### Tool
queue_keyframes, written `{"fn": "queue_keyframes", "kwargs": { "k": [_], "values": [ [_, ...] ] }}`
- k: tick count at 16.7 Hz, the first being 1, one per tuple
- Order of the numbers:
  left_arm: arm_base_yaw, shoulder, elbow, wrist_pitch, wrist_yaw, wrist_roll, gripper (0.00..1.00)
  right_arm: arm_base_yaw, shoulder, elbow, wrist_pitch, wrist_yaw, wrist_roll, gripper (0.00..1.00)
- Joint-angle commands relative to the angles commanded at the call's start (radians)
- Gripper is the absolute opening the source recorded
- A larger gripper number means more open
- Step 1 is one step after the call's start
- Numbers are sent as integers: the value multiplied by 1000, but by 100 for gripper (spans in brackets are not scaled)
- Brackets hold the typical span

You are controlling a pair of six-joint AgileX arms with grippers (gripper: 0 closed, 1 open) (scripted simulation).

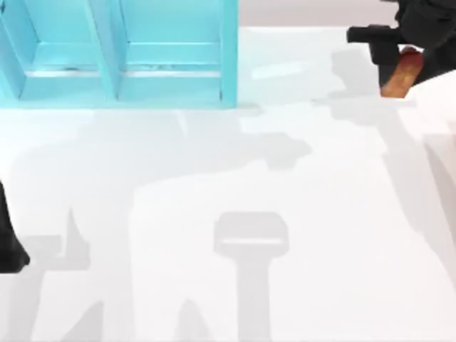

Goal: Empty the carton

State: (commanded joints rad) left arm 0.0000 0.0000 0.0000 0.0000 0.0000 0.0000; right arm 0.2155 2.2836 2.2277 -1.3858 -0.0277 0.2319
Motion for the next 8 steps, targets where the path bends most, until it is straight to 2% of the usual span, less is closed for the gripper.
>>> {"fn": "queue_keyframes", "kwargs": {
  "k": [4, 8],
  "values": [
    [0, 0, 0, 0, 0, 0, 100, 143, 217, 198, -46, 18, 155, 0],
    [0, 0, 0, 0, 0, 0, 100, 196, 312, 265, -80, 36, 210, 0]
  ]
}}
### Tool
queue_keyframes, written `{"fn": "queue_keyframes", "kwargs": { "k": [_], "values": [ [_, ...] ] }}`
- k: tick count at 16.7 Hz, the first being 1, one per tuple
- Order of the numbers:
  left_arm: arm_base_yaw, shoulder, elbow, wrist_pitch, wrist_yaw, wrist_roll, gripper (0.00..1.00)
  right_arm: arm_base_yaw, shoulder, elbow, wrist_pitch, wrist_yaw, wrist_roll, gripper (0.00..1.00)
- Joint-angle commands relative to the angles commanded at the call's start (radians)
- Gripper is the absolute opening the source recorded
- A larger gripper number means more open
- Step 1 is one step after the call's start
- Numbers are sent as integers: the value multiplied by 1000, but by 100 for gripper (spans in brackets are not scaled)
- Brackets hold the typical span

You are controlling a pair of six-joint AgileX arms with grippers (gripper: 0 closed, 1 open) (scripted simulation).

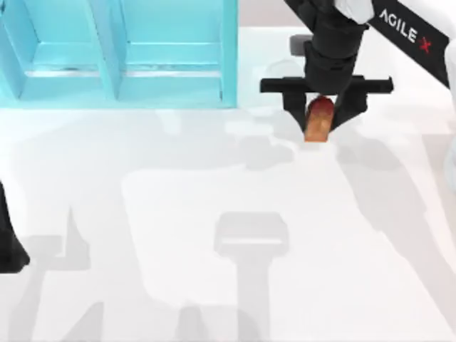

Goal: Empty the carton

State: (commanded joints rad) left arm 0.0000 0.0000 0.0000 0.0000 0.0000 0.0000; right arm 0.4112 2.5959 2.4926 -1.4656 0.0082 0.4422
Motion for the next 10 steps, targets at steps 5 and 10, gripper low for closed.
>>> {"fn": "queue_keyframes", "kwargs": {
  "k": [5, 10],
  "values": [
    [0, 0, 0, 0, 0, 0, 100, -4, 2, -6, 5, -3, 1, 0],
    [0, 0, 0, 0, 0, 0, 100, -1, -9, -121, 113, -2, 1, 0]
  ]
}}
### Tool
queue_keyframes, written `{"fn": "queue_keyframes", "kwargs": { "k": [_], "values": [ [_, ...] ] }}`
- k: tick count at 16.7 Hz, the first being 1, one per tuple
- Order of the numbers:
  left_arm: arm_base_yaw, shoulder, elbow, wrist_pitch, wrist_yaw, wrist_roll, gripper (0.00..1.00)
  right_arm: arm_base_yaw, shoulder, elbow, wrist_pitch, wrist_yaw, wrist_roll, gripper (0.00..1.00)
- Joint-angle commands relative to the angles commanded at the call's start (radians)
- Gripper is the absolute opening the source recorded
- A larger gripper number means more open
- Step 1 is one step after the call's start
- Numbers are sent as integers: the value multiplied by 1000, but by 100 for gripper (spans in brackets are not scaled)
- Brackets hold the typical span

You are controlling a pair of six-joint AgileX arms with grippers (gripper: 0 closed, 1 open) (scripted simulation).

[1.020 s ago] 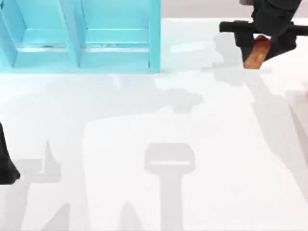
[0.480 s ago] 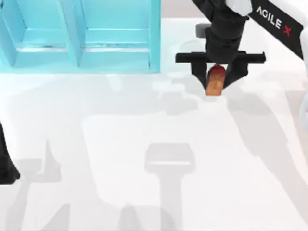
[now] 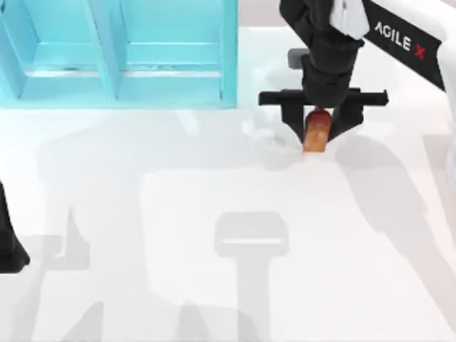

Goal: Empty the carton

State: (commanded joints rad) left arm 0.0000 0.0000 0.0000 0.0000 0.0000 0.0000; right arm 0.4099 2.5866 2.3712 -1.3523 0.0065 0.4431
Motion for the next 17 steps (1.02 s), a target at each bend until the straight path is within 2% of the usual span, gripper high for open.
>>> {"fn": "queue_keyframes", "kwargs": {
  "k": [7, 17],
  "values": [
    [0, 0, 0, 0, 0, 0, 100, 3, -4, -82, 77, 2, 0, 0],
    [0, 0, 0, 0, 0, 0, 100, 3, -4, -82, 77, 2, 0, 75]
  ]
}}
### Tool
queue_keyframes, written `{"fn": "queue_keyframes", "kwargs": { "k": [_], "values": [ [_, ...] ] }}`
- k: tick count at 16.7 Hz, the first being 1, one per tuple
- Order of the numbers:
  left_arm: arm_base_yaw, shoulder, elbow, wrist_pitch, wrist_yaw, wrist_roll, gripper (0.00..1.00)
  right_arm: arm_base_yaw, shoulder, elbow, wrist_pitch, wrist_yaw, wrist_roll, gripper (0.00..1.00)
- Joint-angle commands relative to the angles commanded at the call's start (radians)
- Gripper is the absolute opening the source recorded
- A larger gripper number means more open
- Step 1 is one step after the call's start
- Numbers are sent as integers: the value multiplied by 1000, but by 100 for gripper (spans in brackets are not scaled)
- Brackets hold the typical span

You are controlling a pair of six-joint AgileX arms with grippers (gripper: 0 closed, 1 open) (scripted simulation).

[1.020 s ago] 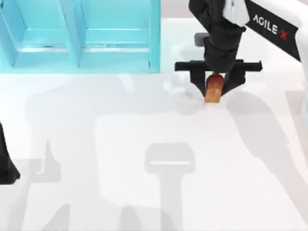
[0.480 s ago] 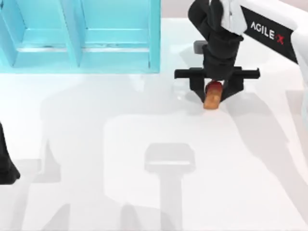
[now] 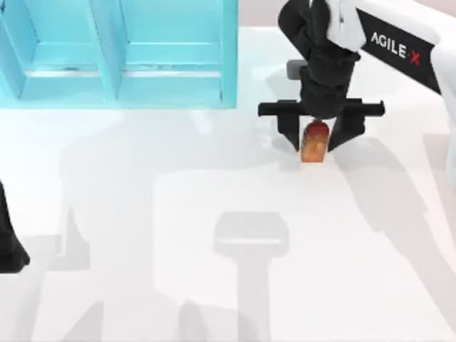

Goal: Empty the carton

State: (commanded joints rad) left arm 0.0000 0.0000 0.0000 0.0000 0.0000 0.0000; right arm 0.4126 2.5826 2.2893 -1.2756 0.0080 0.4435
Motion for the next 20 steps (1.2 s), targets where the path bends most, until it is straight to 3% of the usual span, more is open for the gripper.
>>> {"fn": "queue_keyframes", "kwargs": {
  "k": [3, 4, 14, 20],
  "values": [
    [0, 0, 0, 0, 0, 0, 100, 0, 0, 0, 0, 0, 0, 98],
    [0, 0, 0, 0, 0, 0, 100, 0, 0, 0, 0, 0, 0, 100],
    [0, 0, 0, 0, 0, 0, 100, -2, 6, 13, -13, 0, 1, 100],
    [0, 0, 0, 0, 0, 0, 100, -4, 56, 217, -154, -3, 4, 100]
  ]
}}
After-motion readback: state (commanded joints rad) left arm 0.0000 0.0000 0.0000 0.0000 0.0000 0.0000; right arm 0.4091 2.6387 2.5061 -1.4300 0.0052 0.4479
